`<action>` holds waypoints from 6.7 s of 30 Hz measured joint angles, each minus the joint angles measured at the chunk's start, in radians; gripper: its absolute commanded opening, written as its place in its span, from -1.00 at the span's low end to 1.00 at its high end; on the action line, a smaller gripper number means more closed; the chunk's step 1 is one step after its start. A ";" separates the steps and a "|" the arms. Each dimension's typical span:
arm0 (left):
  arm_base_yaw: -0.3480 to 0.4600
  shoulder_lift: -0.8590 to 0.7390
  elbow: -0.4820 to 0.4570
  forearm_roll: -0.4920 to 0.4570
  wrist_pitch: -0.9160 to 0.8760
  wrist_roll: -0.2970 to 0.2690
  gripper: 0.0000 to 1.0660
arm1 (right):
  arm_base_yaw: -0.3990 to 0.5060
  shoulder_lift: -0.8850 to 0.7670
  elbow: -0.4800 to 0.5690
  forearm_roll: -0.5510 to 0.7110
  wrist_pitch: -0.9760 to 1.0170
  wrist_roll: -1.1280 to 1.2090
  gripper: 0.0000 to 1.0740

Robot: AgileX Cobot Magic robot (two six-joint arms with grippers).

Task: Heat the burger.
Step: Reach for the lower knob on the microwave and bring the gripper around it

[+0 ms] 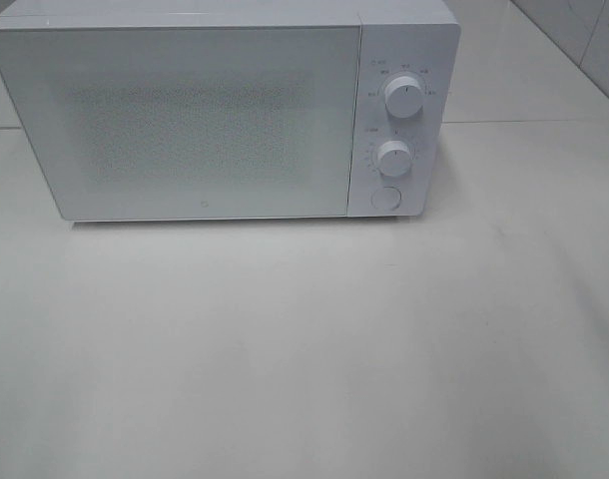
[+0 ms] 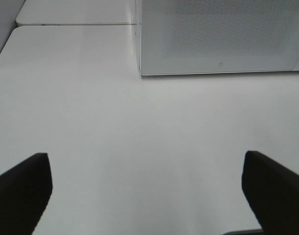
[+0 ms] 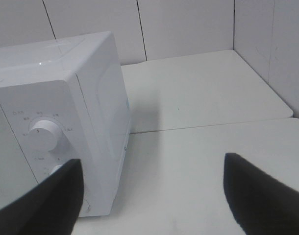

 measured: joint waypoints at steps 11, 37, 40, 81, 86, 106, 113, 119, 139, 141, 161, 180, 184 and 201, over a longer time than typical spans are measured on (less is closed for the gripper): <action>0.000 0.000 0.000 0.000 0.000 0.000 0.84 | 0.004 0.302 0.017 0.104 -0.368 -0.150 0.42; 0.000 0.000 0.000 0.000 0.000 0.000 0.84 | 0.647 0.752 0.056 0.845 -0.713 -0.363 0.42; 0.000 0.000 0.000 0.000 0.000 0.000 0.84 | 0.682 0.761 0.038 0.882 -0.713 -0.365 0.42; 0.000 0.000 0.000 0.000 0.000 0.000 0.84 | 0.682 1.025 -0.387 0.881 -0.721 -0.473 0.42; 0.000 0.000 0.000 0.000 0.000 0.000 0.84 | 0.675 1.054 -0.413 0.858 -0.721 -0.471 0.42; 0.000 0.000 0.000 0.003 0.000 0.000 0.84 | 0.617 1.141 -0.533 0.810 -0.722 -0.438 0.42; 0.000 0.000 0.000 0.003 0.000 0.000 0.84 | 0.617 1.193 -0.569 0.789 -0.721 -0.437 0.42; 0.000 0.000 0.000 0.003 0.000 0.000 0.84 | 0.617 1.214 -0.575 0.782 -0.722 -0.435 0.42; 0.000 -0.001 0.000 0.004 0.000 0.000 0.84 | 0.617 1.243 -0.609 0.766 -0.711 -0.420 0.36; 0.000 -0.001 0.000 0.004 0.000 0.000 0.84 | 0.617 1.243 -0.609 0.766 -0.709 -0.418 0.30; 0.000 -0.001 0.000 0.004 0.000 0.000 0.84 | 0.611 1.245 -0.609 0.779 -0.700 -0.394 -1.00; 0.000 -0.001 0.000 0.004 0.000 0.000 0.84 | 0.597 1.251 -0.586 0.694 -0.727 0.477 -1.00; 0.000 -0.001 0.000 0.004 0.000 0.000 0.84 | 0.597 1.251 -0.584 0.689 -0.727 0.783 -1.00; 0.000 -0.001 0.000 0.004 0.000 0.000 0.84 | 0.597 1.251 -0.584 0.688 -0.728 1.308 -1.00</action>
